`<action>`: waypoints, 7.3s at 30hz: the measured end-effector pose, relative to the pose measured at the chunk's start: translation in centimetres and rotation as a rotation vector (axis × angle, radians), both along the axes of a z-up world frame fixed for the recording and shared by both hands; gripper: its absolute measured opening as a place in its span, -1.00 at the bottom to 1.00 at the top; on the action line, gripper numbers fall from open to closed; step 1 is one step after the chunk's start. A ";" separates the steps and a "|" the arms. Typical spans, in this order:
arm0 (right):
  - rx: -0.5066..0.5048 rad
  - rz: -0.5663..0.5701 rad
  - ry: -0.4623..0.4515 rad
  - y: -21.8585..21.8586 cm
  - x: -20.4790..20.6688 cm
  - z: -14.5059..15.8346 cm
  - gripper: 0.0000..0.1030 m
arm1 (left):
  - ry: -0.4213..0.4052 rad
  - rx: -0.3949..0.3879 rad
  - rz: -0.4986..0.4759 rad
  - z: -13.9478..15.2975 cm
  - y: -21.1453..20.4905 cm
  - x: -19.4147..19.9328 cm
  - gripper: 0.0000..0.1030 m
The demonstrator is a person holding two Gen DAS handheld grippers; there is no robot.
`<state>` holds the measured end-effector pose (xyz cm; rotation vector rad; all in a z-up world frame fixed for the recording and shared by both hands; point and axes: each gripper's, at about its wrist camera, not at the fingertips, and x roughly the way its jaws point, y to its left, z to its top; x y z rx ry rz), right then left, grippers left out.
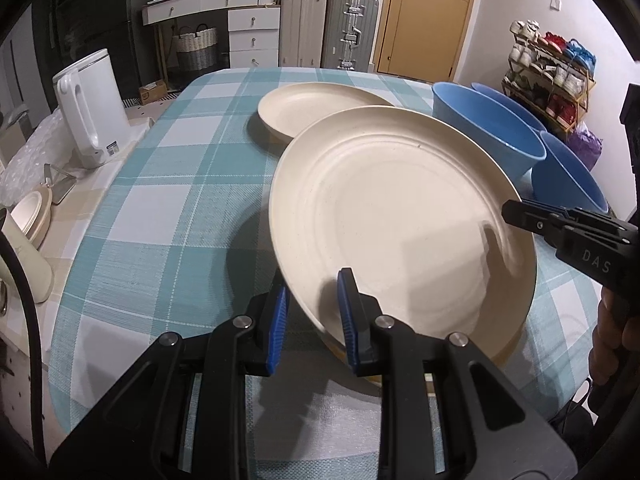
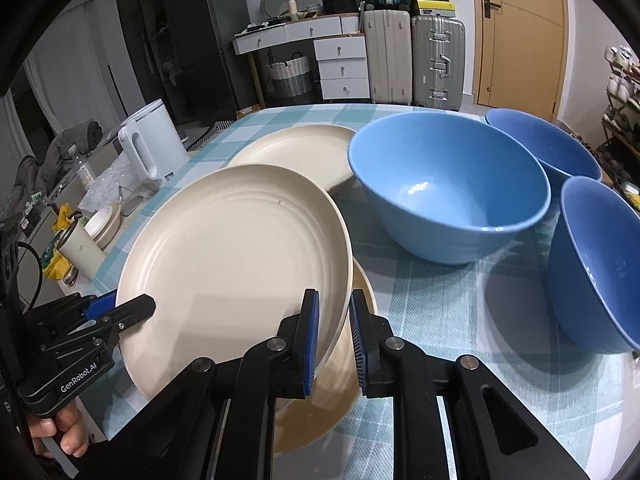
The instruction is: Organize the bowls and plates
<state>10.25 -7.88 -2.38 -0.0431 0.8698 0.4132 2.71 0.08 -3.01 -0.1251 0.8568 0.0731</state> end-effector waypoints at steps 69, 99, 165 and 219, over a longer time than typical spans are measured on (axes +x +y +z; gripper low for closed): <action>-0.038 -0.009 0.003 -1.0 -2.0 -2.0 -0.08 | 0.094 -0.016 -0.014 -2.3 1.6 0.8 -0.03; 0.014 0.129 -0.140 1.1 1.2 5.3 0.99 | -0.024 -0.052 0.135 3.9 5.2 0.5 0.99; -0.067 0.126 -0.020 2.3 16.4 10.1 0.99 | 0.033 -0.099 0.144 6.2 8.0 14.8 0.99; -0.217 0.274 0.354 9.5 29.5 -2.5 -0.08 | 0.218 -0.270 0.125 -2.9 10.2 23.1 -0.27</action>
